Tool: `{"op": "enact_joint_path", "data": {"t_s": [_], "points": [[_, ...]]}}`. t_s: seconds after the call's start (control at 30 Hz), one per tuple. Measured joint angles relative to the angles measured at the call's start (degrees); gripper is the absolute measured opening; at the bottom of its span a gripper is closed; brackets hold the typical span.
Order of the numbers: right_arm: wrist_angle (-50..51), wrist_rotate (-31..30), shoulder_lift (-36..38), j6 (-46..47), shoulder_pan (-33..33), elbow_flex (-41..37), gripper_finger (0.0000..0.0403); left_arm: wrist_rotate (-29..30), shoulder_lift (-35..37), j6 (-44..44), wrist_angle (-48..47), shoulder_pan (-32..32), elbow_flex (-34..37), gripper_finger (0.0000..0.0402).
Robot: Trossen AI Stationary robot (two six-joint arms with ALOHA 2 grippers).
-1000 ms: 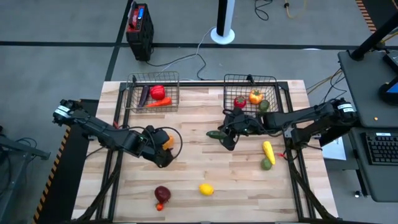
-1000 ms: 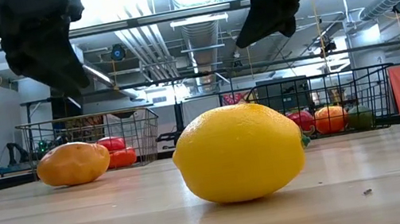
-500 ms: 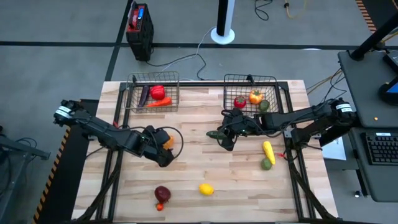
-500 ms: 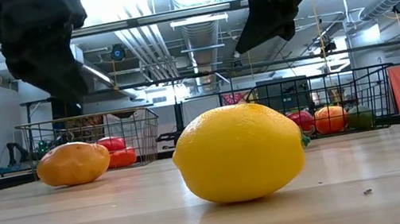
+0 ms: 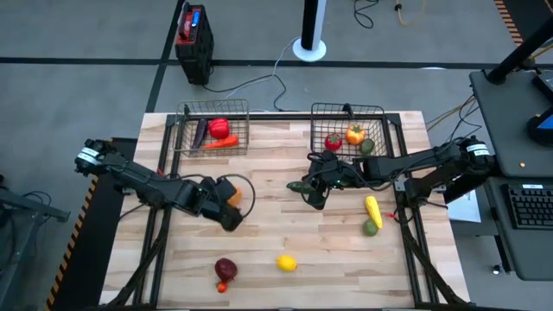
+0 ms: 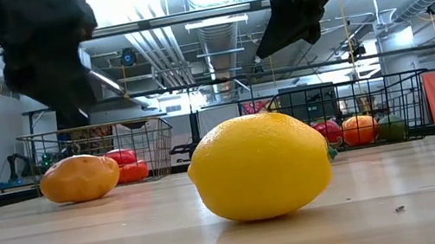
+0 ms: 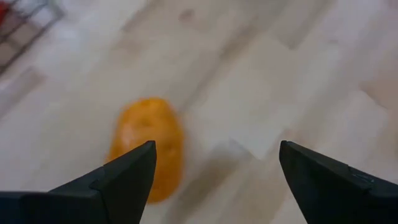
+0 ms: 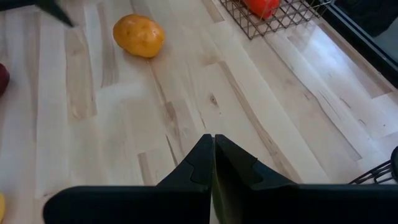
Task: Sort produce into baskets
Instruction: Put the potato into the brown wire basket
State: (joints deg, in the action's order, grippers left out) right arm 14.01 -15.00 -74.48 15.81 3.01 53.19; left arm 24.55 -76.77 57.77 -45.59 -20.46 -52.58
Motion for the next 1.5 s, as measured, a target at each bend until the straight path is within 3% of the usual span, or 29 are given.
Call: {"op": "enact_joint_path", "data": {"t_s": [0.47, 1.1, 1.5], "points": [[-0.2, -0.01, 0.0, 0.21, 0.0, 0.0, 0.0009, -1.92, -2.26, -0.38, -5.55, 8.72, 0.0, 0.032], [-0.81, 0.06, 0.0, 0.81, 0.0, 0.0, 0.0009, -4.98, -16.67, -2.07, -5.29, 8.99, 0.0, 0.032], [-0.86, 0.15, 0.0, 0.02, 0.0, 0.0, 0.0009, -6.07, -17.1, -1.76, -3.88, 8.66, -0.71, 0.0309]]}}
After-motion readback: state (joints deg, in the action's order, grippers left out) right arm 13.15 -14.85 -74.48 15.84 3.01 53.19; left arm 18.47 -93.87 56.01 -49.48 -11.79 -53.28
